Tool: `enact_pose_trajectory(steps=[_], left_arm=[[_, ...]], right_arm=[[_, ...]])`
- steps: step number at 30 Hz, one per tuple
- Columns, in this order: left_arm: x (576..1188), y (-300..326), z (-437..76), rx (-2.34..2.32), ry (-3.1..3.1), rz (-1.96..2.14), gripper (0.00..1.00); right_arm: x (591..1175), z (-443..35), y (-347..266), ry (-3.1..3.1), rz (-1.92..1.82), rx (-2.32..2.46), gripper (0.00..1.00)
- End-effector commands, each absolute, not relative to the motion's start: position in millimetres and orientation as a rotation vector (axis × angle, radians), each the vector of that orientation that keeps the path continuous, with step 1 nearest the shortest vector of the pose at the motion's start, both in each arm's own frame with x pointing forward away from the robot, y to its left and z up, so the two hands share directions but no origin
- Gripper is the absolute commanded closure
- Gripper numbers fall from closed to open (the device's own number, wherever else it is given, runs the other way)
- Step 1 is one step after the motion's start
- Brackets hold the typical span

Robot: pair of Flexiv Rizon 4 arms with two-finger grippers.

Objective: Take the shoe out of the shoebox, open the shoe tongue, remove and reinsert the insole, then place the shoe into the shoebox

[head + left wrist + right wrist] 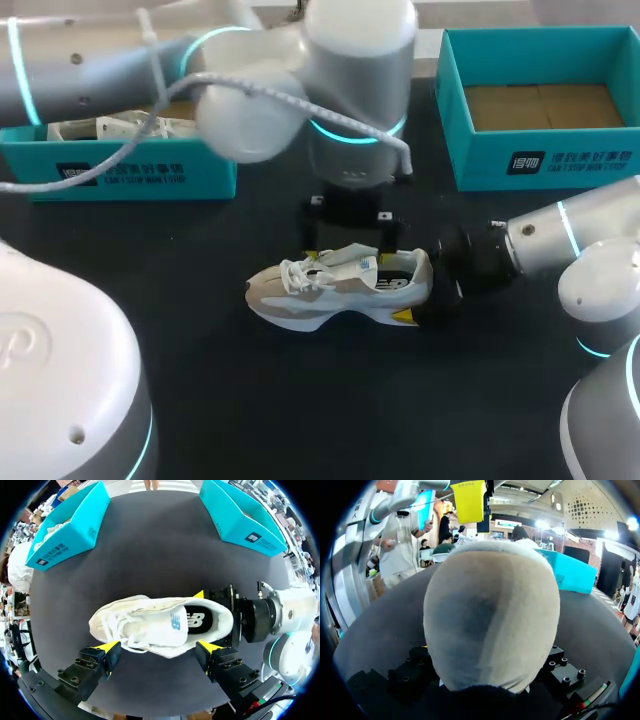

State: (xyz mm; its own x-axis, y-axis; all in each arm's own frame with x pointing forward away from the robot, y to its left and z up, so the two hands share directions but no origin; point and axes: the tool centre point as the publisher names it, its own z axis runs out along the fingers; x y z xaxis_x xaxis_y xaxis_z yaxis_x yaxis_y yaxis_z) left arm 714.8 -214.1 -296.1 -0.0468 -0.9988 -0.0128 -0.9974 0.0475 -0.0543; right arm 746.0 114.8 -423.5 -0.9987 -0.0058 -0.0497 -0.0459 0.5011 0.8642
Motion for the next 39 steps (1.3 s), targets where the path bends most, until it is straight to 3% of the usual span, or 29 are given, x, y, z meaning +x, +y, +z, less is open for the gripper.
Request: enact_pose_trajectory(steps=[1, 18, 39], left_arm=[[715.5, -236.1, -307.9, -2.104, 2.216, 0.014, 0.0], [727.0, -244.9, -351.1, -2.099, 2.103, 0.115, 0.0], [730.8, -207.1, -357.0, -2.082, 1.925, 0.246, 0.0]], right_arm=[[743.8, -427.4, 118.9, 2.687, 1.545, -0.045, 1.0], [743.8, -427.4, 118.9, 2.687, 1.545, -0.045, 1.0], [743.8, -427.4, 118.9, 2.687, 1.545, -0.045, 1.0]])
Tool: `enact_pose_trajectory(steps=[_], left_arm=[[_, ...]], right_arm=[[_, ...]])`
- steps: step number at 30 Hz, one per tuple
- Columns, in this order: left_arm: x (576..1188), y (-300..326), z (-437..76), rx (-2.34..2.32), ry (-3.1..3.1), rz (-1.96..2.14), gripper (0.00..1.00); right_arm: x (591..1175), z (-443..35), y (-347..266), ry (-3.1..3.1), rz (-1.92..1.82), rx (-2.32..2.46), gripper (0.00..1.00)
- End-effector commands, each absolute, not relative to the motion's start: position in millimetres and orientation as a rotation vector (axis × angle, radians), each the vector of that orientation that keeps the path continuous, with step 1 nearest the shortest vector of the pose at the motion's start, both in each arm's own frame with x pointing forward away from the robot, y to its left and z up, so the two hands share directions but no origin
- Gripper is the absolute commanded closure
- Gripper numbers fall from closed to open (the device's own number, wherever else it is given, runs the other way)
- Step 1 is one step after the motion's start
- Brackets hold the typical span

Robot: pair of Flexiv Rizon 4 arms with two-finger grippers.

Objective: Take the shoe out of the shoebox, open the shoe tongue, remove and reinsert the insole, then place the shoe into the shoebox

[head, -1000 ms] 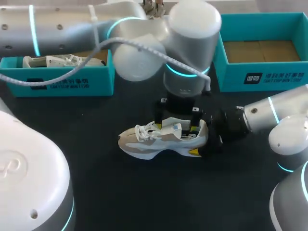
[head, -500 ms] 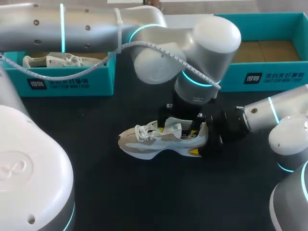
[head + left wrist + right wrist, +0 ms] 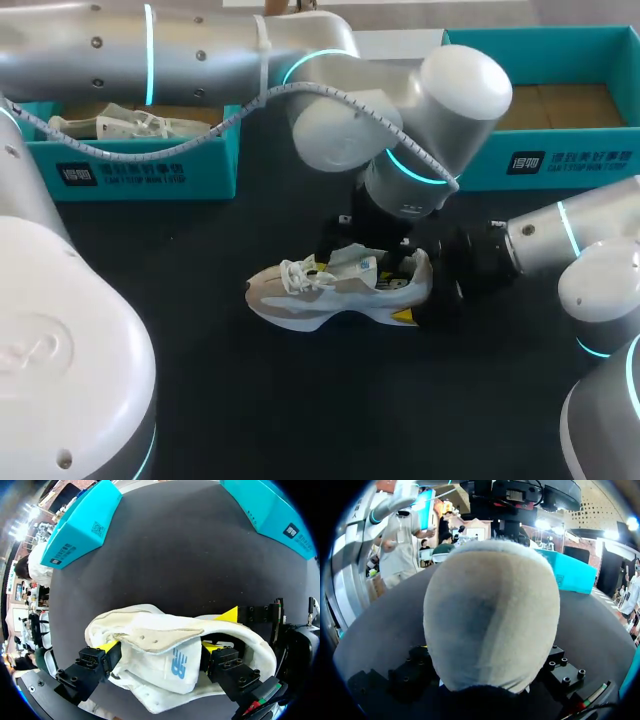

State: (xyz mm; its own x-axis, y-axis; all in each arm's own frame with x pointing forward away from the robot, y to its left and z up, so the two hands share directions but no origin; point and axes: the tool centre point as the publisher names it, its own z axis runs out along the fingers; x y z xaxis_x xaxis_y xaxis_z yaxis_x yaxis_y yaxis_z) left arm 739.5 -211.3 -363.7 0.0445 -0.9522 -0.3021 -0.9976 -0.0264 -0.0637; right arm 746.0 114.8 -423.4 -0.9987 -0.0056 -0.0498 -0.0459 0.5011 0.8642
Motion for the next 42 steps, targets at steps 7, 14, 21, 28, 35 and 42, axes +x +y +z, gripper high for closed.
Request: enact_pose_trajectory(steps=[7, 14, 21, 28, 35, 42], left_arm=[[729.0, -187.6, -349.6, -2.11, 1.897, 0.274, 0.31], [721.5, -180.5, -336.4, -2.198, 1.924, 0.237, 0.94], [716.0, -175.6, -323.4, -2.281, 1.978, 0.192, 1.0], [717.1, -152.9, -314.3, -2.329, 2.032, 0.167, 1.0], [727.7, -112.1, -318.0, -2.382, 1.941, 0.187, 1.0], [741.5, -83.3, -339.1, -2.424, 1.845, 0.257, 1.0]], right_arm=[[743.8, -427.4, 118.9, 2.687, 1.545, -0.045, 1.0], [743.8, -427.4, 118.9, 2.687, 1.545, -0.045, 1.0], [743.8, -427.4, 118.9, 2.687, 1.545, -0.045, 1.0], [743.8, -427.4, 118.9, 2.687, 1.545, -0.045, 1.0], [743.8, -427.4, 118.9, 2.687, 1.545, -0.045, 1.0], [743.8, -427.4, 118.9, 2.687, 1.545, -0.045, 1.0]])
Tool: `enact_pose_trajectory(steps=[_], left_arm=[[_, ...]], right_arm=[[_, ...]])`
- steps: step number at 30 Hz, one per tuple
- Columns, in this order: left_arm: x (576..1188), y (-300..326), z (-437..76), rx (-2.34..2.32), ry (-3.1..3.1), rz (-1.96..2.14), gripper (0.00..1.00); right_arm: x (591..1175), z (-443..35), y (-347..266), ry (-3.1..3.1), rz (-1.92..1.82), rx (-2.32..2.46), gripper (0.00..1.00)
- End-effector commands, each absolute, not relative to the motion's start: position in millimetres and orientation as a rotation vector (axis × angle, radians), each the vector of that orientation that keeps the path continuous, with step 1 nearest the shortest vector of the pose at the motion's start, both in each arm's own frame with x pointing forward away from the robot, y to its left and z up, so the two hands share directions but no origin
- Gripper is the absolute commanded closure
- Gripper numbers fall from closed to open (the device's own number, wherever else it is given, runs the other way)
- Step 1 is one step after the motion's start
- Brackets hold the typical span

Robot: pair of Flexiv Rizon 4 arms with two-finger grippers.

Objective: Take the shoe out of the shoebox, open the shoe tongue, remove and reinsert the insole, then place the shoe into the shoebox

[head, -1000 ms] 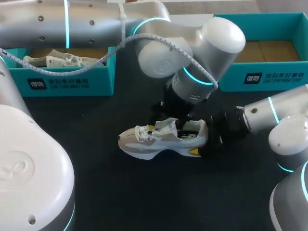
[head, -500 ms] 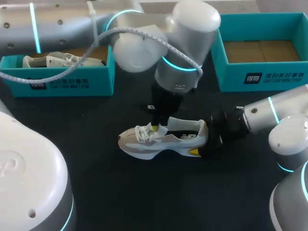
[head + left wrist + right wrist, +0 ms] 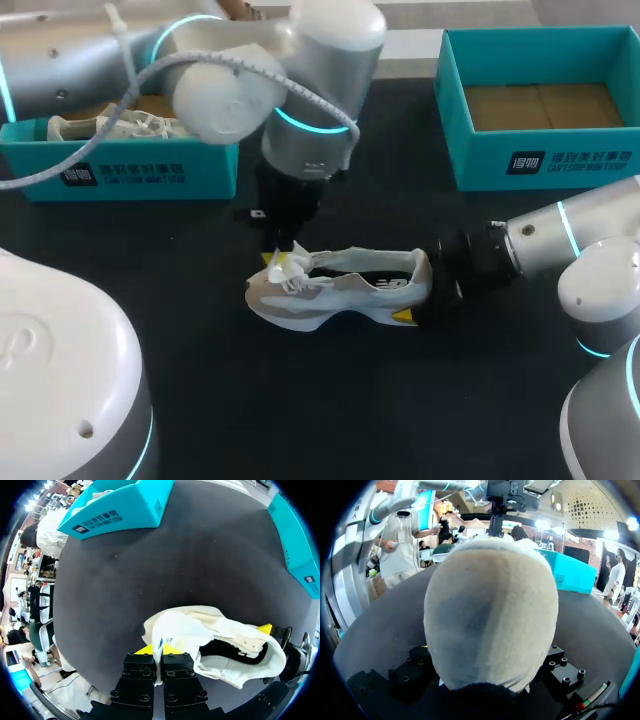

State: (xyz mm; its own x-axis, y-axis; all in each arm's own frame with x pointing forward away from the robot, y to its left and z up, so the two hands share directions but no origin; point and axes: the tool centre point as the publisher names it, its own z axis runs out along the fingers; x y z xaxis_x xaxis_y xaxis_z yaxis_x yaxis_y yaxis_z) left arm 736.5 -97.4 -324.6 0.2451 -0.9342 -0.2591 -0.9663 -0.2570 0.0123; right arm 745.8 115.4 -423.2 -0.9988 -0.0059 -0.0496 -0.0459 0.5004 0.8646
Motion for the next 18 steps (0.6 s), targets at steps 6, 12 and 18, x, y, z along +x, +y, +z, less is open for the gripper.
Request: enact_pose_trajectory(steps=[6, 12, 18], left_arm=[[737.9, -78.7, -361.3, -2.441, 1.822, 0.332, 0.72], [731.6, -74.9, -374.9, -2.477, 1.814, 0.371, 0.05], [726.2, -67.0, -368.3, -2.435, 1.88, 0.371, 0.0]], right_arm=[[743.8, -427.4, 118.9, 2.687, 1.545, -0.045, 1.0], [743.8, -427.4, 118.9, 2.687, 1.545, -0.045, 1.0], [743.8, -427.4, 118.9, 2.687, 1.545, -0.045, 1.0]])
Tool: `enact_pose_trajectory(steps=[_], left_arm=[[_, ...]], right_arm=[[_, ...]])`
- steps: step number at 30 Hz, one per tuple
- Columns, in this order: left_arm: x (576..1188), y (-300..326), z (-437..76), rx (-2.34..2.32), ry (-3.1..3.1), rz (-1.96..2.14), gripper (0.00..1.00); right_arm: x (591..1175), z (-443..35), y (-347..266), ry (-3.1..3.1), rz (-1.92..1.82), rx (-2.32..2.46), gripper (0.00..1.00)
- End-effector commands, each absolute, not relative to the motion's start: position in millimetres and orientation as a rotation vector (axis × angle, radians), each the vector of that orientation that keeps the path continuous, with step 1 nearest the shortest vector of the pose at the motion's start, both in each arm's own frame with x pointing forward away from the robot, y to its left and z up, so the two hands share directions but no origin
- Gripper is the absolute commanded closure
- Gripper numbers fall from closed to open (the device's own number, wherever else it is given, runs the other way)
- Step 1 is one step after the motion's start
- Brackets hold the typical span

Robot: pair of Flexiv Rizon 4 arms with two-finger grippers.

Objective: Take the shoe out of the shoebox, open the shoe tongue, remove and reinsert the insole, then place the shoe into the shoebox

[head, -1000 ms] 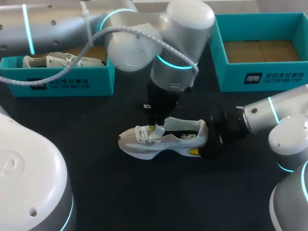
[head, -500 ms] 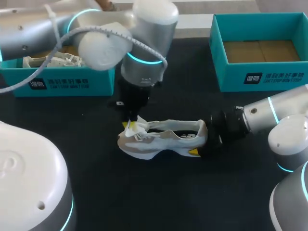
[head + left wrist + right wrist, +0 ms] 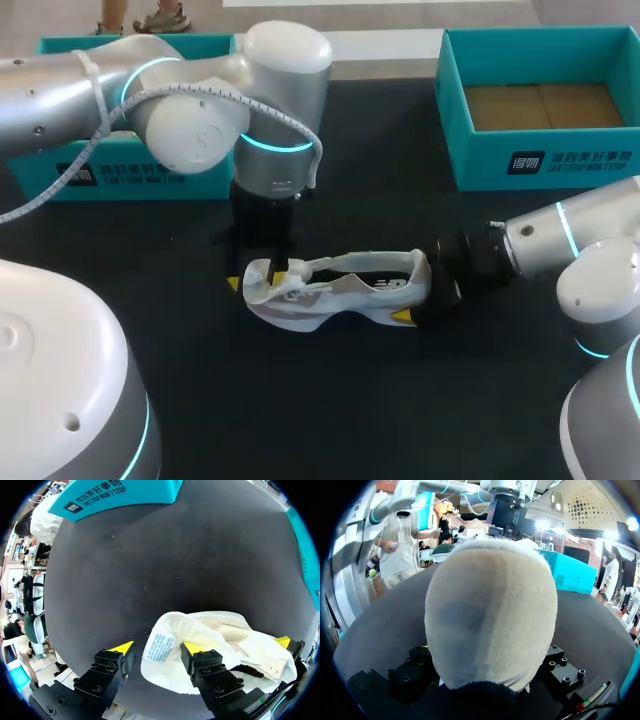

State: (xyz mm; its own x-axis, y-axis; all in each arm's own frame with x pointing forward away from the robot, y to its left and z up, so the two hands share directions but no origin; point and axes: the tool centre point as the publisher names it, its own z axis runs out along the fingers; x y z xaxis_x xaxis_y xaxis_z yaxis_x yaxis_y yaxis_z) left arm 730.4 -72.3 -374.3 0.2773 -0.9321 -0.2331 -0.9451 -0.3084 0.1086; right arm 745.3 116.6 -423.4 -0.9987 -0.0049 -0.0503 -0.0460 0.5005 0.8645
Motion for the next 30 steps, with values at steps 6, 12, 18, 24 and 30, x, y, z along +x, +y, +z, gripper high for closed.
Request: enact_pose_trajectory(steps=[6, 12, 18, 24, 30], left_arm=[[715.7, -85.1, -329.0, -2.106, 2.411, 0.269, 0.0], [711.1, -114.6, -293.6, -1.491, 2.863, 0.214, 0.0], [721.2, -152.2, -257.4, -0.795, 3.044, 0.186, 0.0], [729.3, -194.2, -241.8, -0.279, 3.094, 0.212, 0.0], [732.1, -222.7, -242.0, 0.142, 3.124, 0.213, 1.0]], right_arm=[[743.8, -427.4, 118.9, 2.687, 1.545, -0.045, 1.0], [743.8, -427.4, 118.9, 2.687, 1.545, -0.045, 1.0], [743.8, -427.4, 118.9, 2.687, 1.545, -0.045, 1.0], [743.8, -427.4, 118.9, 2.687, 1.545, -0.045, 1.0], [743.8, -427.4, 118.9, 2.687, 1.545, -0.045, 1.0]])
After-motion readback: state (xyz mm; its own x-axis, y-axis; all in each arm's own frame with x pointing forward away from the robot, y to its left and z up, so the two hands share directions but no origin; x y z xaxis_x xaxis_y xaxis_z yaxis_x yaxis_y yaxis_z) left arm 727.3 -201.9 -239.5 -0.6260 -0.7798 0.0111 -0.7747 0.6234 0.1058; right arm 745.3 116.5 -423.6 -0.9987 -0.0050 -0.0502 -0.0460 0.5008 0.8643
